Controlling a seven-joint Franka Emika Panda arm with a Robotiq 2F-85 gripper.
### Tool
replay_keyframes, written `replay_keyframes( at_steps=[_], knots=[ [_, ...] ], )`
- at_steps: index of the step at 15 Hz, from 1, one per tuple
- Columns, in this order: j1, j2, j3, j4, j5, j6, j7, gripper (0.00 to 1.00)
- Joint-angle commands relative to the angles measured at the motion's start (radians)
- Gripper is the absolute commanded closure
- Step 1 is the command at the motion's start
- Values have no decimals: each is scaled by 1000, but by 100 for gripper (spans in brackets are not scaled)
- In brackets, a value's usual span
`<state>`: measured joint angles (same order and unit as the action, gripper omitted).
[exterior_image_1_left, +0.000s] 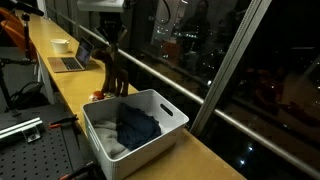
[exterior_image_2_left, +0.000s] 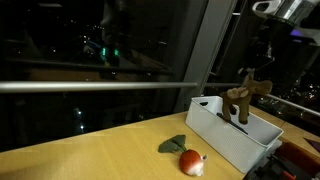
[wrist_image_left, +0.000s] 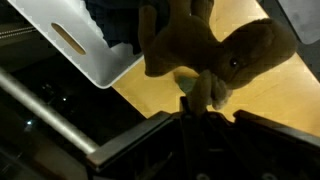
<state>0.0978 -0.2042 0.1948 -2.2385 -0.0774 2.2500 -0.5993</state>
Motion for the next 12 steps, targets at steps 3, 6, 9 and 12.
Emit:
replay_keyframes(
  at_steps=[3,6,9,12],
  knots=[
    [105,66,49,200,-134,-187,111,99],
    [126,130,47,235,-138,-179,96,99],
    [133,188,48,252,-122,-168,88,99],
    [132,246,50,274,-123,-172,92,64]
  ],
)
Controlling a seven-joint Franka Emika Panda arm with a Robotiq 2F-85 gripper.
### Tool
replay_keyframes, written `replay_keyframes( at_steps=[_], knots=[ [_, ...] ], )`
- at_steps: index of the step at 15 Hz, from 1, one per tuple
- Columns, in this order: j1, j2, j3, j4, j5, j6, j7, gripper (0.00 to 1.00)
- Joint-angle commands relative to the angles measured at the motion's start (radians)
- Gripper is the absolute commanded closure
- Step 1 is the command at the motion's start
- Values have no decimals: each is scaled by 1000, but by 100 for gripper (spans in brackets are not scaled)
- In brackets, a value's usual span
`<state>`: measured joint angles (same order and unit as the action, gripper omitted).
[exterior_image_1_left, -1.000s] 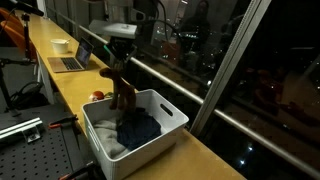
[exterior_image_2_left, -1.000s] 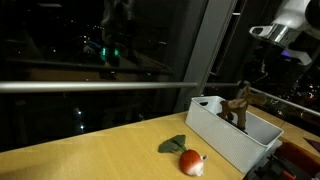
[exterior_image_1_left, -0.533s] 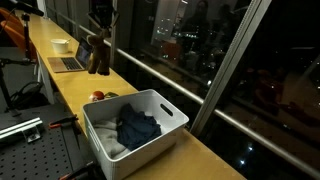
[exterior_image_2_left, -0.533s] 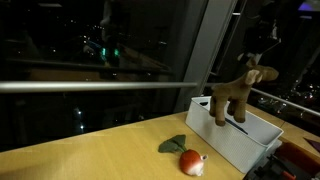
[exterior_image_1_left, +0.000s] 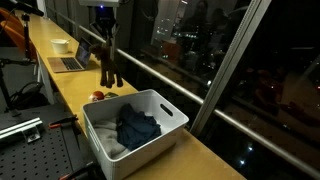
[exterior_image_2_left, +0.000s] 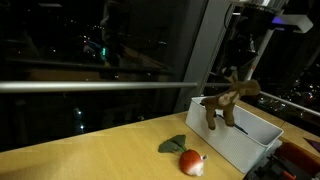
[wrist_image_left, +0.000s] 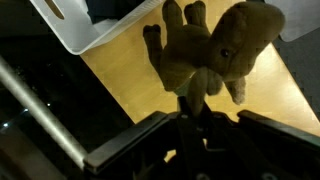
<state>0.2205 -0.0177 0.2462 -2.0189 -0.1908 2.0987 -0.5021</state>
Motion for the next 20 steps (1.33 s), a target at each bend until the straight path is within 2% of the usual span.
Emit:
replay_keyframes(
  at_steps=[1,5,9,13,20],
  knots=[
    [6,71,-4,53,-10,-18,-6,56],
    [-25,72,-30,24,-3,-10,-26,28],
    [-98,28,-103,-61,-22,49,-97,1],
    [-170,63,-176,-96,-99,154,-179,0],
    [-227,298,-236,-68,-188,404,-136,0]
  ],
)
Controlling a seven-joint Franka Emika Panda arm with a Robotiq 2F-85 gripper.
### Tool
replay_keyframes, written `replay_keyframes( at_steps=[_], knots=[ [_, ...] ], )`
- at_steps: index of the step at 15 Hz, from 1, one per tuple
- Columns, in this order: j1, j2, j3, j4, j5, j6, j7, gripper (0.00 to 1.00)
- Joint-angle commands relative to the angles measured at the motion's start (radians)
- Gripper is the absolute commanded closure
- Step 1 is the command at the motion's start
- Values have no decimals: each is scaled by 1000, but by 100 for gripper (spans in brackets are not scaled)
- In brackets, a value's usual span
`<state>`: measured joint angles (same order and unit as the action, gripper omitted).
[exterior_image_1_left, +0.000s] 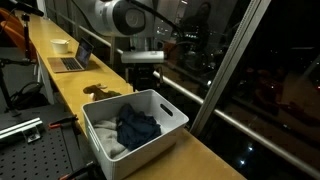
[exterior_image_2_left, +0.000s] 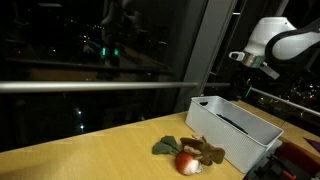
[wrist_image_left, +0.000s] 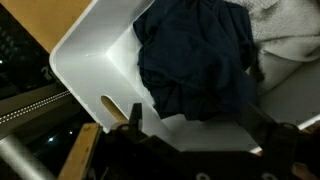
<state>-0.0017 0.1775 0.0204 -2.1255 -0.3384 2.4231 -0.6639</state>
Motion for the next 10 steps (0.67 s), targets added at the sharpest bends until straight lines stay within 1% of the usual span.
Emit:
replay_keyframes(
  at_steps=[1,6,10],
  knots=[
    [-7,138,-13,48,-46,105,30,0],
    [-3,279,-45,74,-96,187,76,0],
    [9,369,-85,97,-172,194,140,0]
  ],
)
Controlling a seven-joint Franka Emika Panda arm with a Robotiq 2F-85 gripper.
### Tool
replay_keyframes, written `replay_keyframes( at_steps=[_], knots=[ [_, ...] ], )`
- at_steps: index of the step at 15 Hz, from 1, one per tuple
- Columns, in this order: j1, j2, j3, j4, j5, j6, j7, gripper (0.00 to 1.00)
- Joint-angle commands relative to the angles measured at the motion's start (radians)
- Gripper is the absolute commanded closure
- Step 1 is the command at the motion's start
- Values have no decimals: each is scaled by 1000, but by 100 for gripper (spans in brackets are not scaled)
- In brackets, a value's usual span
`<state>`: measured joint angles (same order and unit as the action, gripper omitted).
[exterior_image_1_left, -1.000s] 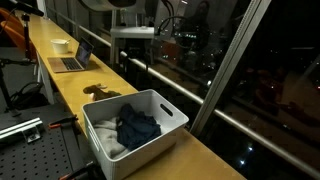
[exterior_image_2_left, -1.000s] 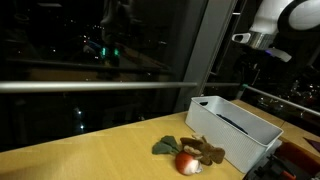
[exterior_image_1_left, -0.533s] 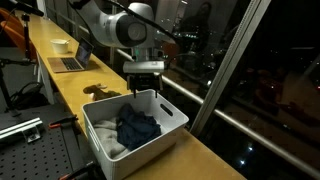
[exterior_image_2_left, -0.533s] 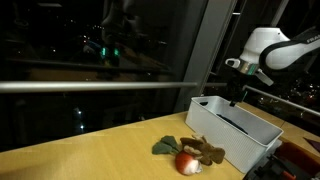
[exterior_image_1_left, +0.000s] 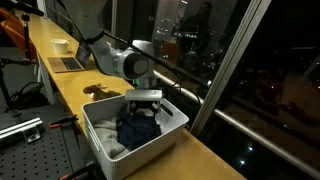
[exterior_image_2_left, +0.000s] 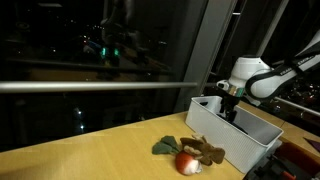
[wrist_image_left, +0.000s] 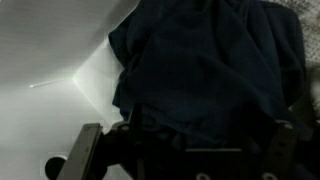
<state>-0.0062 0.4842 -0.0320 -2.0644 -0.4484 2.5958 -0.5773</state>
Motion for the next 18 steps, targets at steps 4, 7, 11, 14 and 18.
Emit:
replay_keyframes(
  at_steps=[4,7,11,14,18],
  knots=[
    [2,149,-33,80,-68,19,74,0],
    [-2,192,-26,99,-56,24,83,26],
    [-13,159,-26,50,-46,53,109,58],
    [-19,99,-27,-15,-42,81,134,79],
    [-2,-56,-28,-134,-49,91,170,100]
  ],
)
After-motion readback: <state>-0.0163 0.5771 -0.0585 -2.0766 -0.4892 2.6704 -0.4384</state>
